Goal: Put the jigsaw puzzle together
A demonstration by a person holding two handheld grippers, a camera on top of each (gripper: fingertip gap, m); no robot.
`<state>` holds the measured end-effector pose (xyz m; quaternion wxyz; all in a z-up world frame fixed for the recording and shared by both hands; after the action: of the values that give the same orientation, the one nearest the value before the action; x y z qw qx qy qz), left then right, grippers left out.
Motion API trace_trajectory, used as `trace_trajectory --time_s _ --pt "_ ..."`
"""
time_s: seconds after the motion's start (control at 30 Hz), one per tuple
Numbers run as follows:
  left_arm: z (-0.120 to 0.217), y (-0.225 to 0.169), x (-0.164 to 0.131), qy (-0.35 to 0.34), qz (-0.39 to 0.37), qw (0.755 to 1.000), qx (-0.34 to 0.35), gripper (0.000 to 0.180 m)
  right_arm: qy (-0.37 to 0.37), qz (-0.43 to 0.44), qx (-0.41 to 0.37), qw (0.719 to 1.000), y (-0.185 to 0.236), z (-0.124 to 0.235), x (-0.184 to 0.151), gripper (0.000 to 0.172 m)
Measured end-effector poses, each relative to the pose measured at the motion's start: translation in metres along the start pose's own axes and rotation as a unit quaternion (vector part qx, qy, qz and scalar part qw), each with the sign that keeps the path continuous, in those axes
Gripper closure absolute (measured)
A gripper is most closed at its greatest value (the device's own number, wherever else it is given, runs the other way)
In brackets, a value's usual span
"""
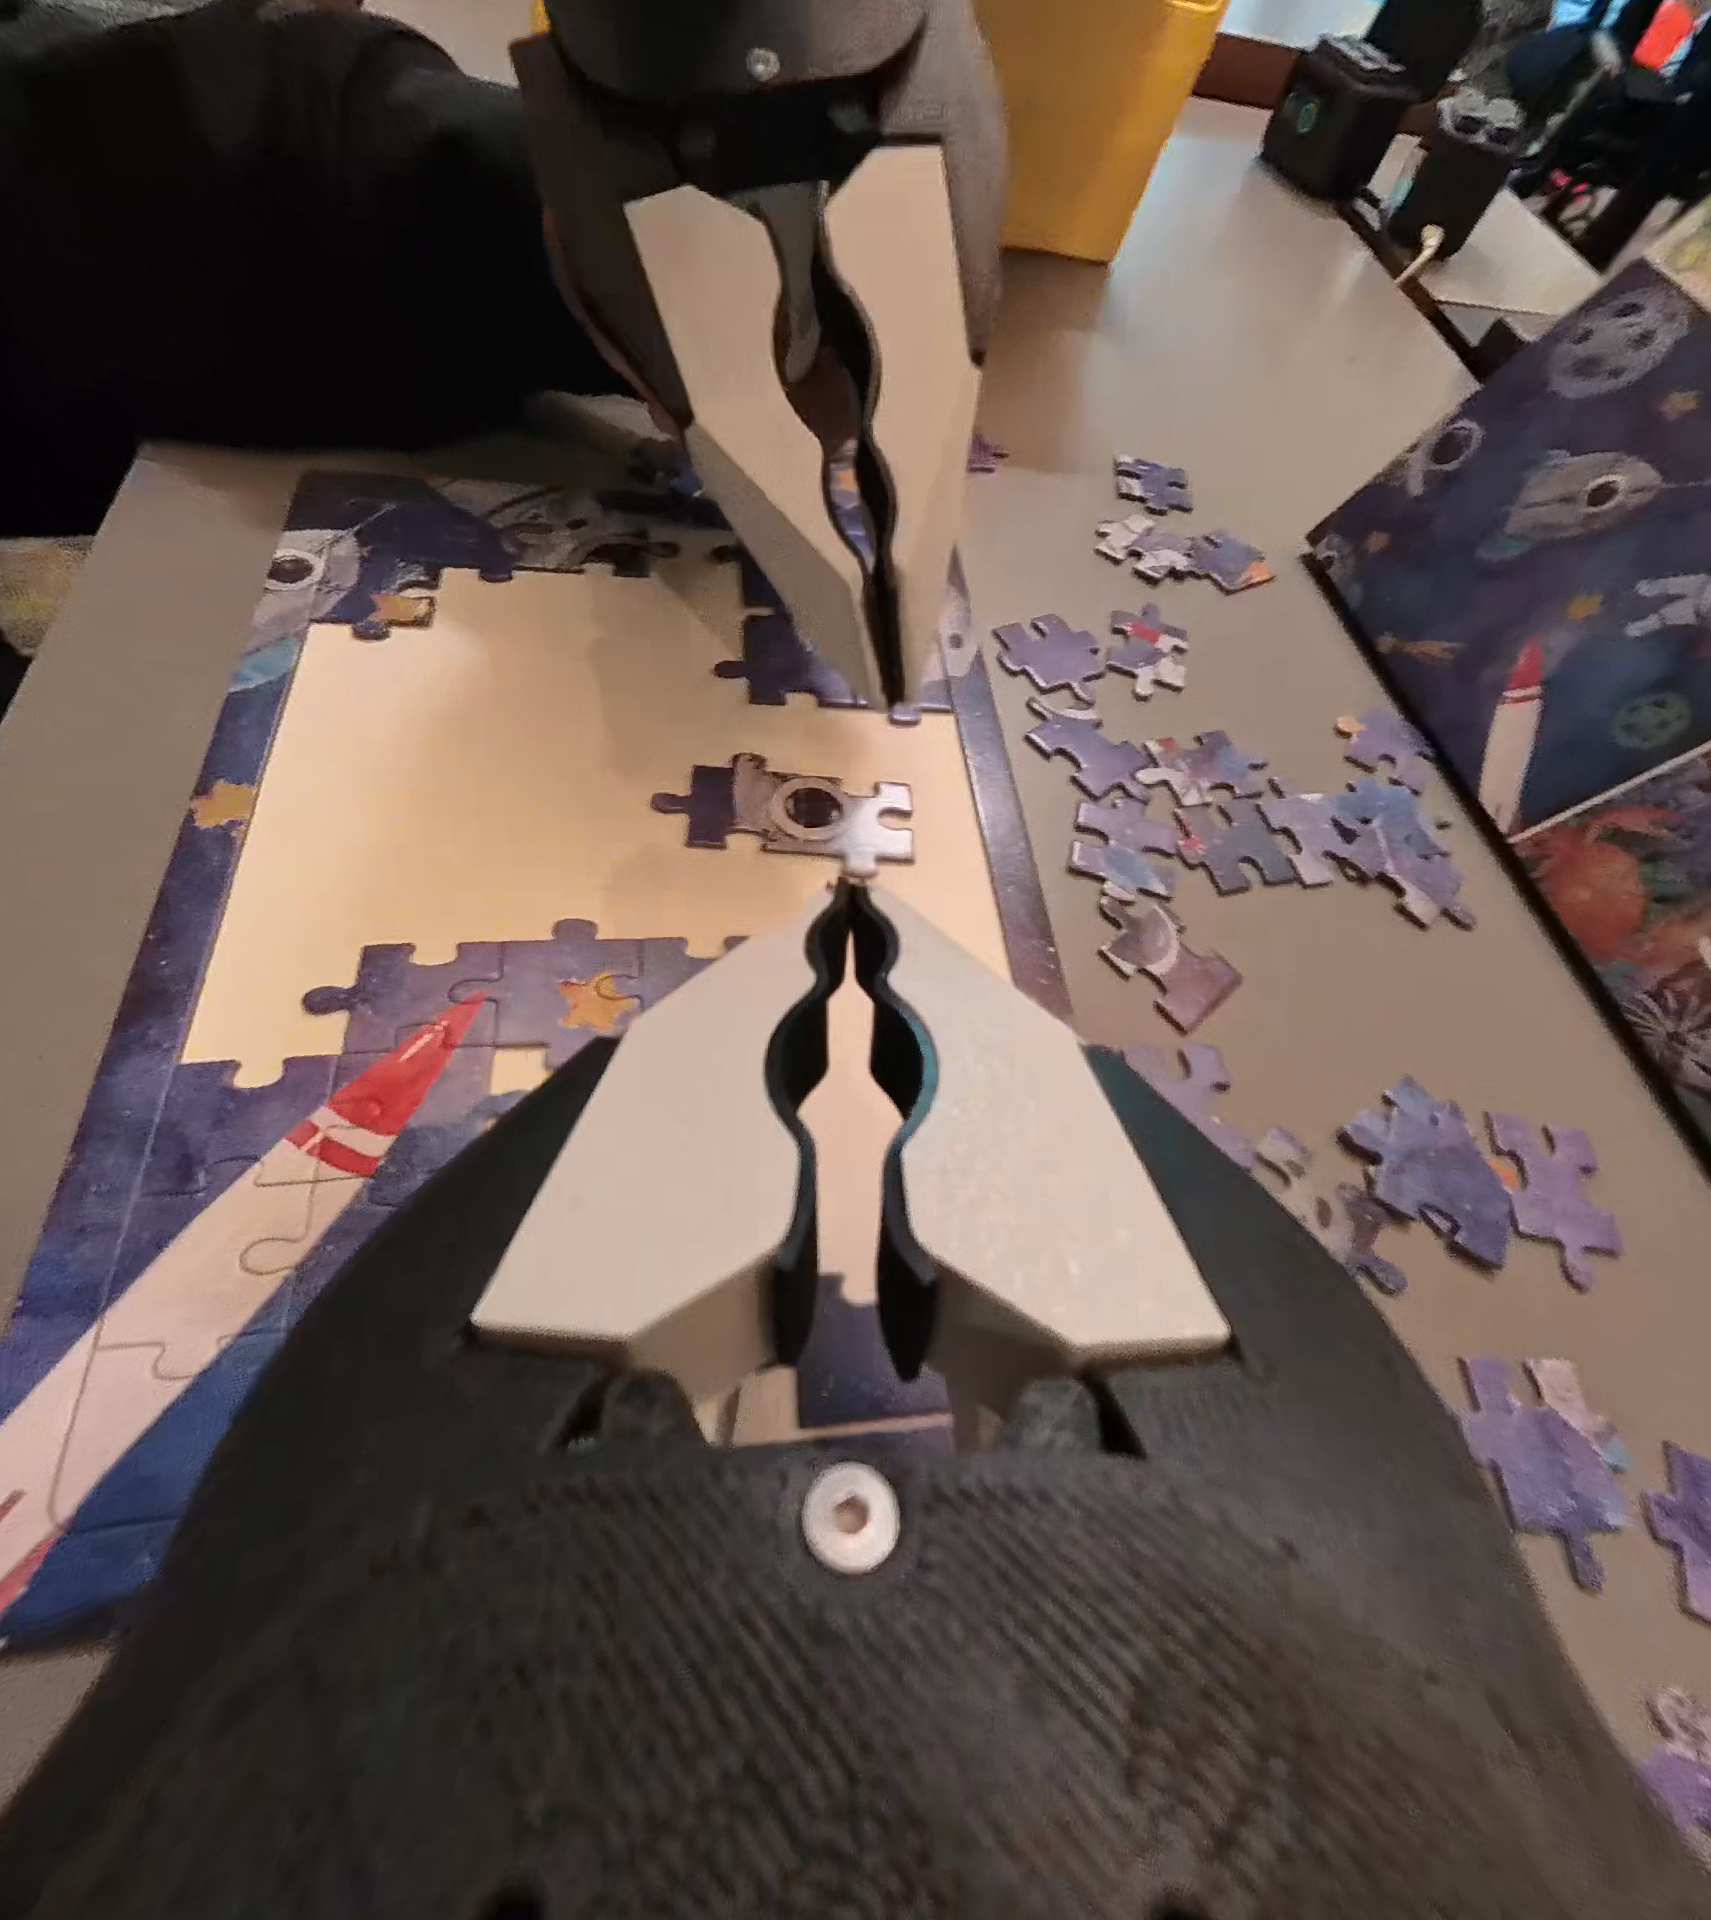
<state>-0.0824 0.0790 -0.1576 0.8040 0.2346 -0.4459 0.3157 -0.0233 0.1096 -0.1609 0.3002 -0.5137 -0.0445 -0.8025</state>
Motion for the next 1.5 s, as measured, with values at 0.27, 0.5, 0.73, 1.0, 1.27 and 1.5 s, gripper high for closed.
trace_trajectory --time_s 0.27,0.5,0.73,1.0,1.27,1.5 --pt "-0.009 -0.015 -0.007 0.029 0.014 0.998 -0.048 0.180 0.023 0.006 0.031 0.999 0.012 -0.006 -0.005 0.172" --pt "-0.011 -0.018 -0.006 0.039 0.018 0.998 -0.046 0.180 0.050 0.011 0.030 0.998 0.012 -0.008 -0.012 0.172" --pt "-0.016 -0.027 -0.009 0.056 0.007 0.997 -0.058 0.180 0.071 0.025 0.024 0.997 0.015 -0.013 -0.015 0.172" --pt "-0.017 -0.028 -0.010 0.068 0.004 0.996 -0.053 0.180 0.080 0.027 0.020 0.996 0.015 -0.014 -0.017 0.172" --pt "-0.019 -0.026 -0.013 0.076 0.005 0.996 -0.048 0.180 0.088 0.033 0.016 0.995 0.016 -0.015 -0.017 0.172" --pt "-0.021 -0.026 -0.015 0.084 0.000 0.996 -0.041 0.180 0.091 0.031 0.017 0.995 0.016 -0.016 -0.017 0.172"
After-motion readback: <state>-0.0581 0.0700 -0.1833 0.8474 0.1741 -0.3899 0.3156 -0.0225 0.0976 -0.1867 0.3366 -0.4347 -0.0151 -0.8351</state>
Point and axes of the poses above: each gripper's, where its closed fingertips meet, z back along the fingers, x out of its top, y = z × x across the jaws, the point moved 2 cm from there along z, back along the fingers, and after that the axes turned 6 degrees about z, right-handed, at the moved point
